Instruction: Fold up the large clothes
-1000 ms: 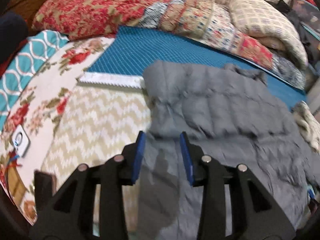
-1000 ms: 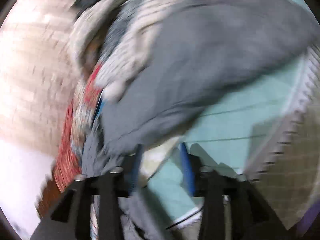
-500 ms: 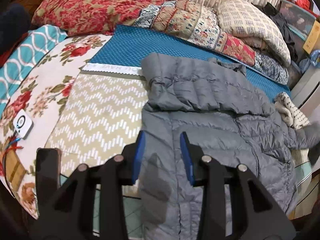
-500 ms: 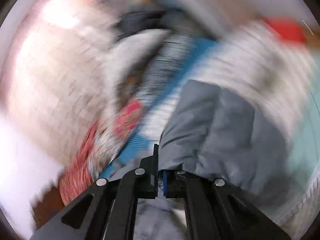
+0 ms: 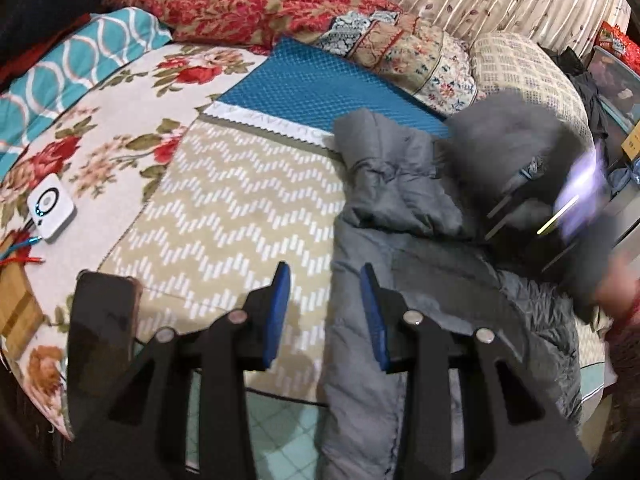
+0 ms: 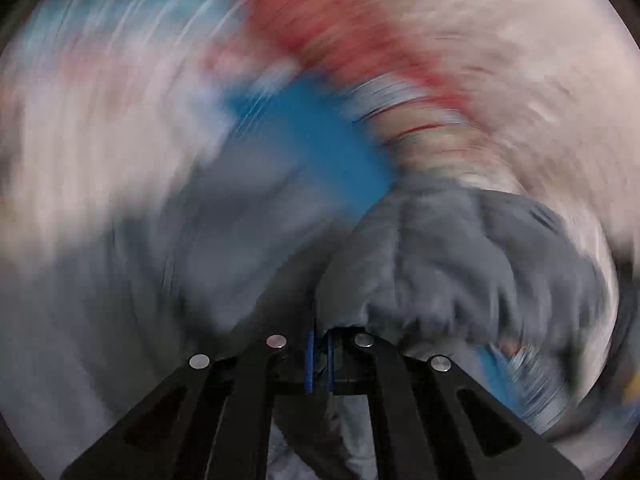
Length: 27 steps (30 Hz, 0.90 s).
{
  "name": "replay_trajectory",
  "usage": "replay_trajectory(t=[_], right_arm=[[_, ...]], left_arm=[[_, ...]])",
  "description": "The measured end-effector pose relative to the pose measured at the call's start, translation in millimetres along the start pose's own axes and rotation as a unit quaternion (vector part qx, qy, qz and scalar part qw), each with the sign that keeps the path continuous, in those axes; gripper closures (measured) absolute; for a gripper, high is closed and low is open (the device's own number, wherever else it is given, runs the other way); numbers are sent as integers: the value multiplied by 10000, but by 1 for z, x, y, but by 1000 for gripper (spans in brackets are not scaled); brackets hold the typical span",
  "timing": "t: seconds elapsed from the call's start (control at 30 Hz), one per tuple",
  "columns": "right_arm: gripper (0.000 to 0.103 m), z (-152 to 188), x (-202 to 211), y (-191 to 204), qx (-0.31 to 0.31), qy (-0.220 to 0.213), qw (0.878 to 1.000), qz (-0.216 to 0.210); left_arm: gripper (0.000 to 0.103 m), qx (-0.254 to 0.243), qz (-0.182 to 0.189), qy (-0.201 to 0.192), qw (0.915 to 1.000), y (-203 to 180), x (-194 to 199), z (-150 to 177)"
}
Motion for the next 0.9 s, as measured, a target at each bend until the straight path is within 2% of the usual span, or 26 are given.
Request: replay_trajectory(t=[0.03, 0.07, 0.1, 0.17, 0.23, 0.3, 0.37, 0.47, 0.5, 0.57, 0.6, 0.67, 0.7, 0.73, 0.77, 0.8, 0.83, 0.87, 0.9], right_arm=[[11, 9, -16, 38, 708, 85, 9971, 269], [14, 20, -25, 64, 1246, -72, 9892, 773], [14, 29, -25, 76, 1527, -320, 9814, 1115], [14, 39, -18, 76, 1531, -475, 9800, 1177], [22, 49, -6, 58, 1205, -419, 9875, 930], [48, 59, 14, 40, 1049, -516, 9891, 900], [56, 76, 44, 18, 776, -669, 9924, 680], [58, 107, 74, -16, 125, -569, 9978, 330], [58, 114, 79, -27, -136, -506, 9982, 275], [58, 141, 78, -69, -1257, -196, 9919, -2], [58, 151, 74, -87, -1785, -43, 9838, -158], [58, 167, 50, -129, -2961, 308, 9530, -563], [58, 181, 33, -148, -3577, 515, 9288, -824], [58, 188, 19, -157, -3938, 648, 9111, -1029], [57, 198, 5, -163, -4257, 785, 8927, -1253], [57, 210, -15, -168, -4588, 1030, 8713, -1405], [56, 222, -30, -168, -4734, 1278, 8611, -1344], [56, 234, -39, -168, -4806, 1503, 8556, -1201], [56, 247, -54, -167, -4903, 1743, 8472, -1066]], left_arm=[[69, -27, 10, 35, 10000, -1, -3, -1], [69, -77, 32, 69, 9999, -3, -7, -3], [69, -121, 51, 87, 9999, -5, -10, -4], [69, -242, 110, 111, 9996, -13, -19, -12], [69, -388, 199, 106, 9990, -28, -29, -22], [69, -595, 326, 71, 9977, -48, -37, -32], [69, -896, 470, 27, 9949, -74, -44, -40], [68, -1452, 620, 66, 9874, -116, -58, -39], [68, -1789, 683, 109, 9814, -138, -69, -38], [68, -2178, 799, 222, 9725, -170, -91, -36], [68, -2270, 921, 321, 9690, -181, -101, -34], [68, -2408, 1319, 628, 9595, -211, -129, -30], [68, -2473, 1406, 716, 9560, -221, -140, -28], [68, -2544, 1422, 751, 9536, -228, -150, -26], [73, -2610, 1304, 742, 9536, -232, -164, -25], [82, -2623, 1121, 727, 9557, -231, -174, -27], [83, -2551, 760, 692, 9614, -222, -184, -31], [85, -2220, 288, 613, 9727, -200, -194, -41], [89, -1918, 88, 573, 9797, -182, -198, -47]])
Point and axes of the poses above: each gripper's, at about its wrist camera, not at the fingertips, and x roughly against the way its jaws point, y to its left, z to its underside, the point moved 3 cm from there along -x, roughly the way its jaws point, and after that the axes turned 14 degrees about z, right-handed, at the moved point
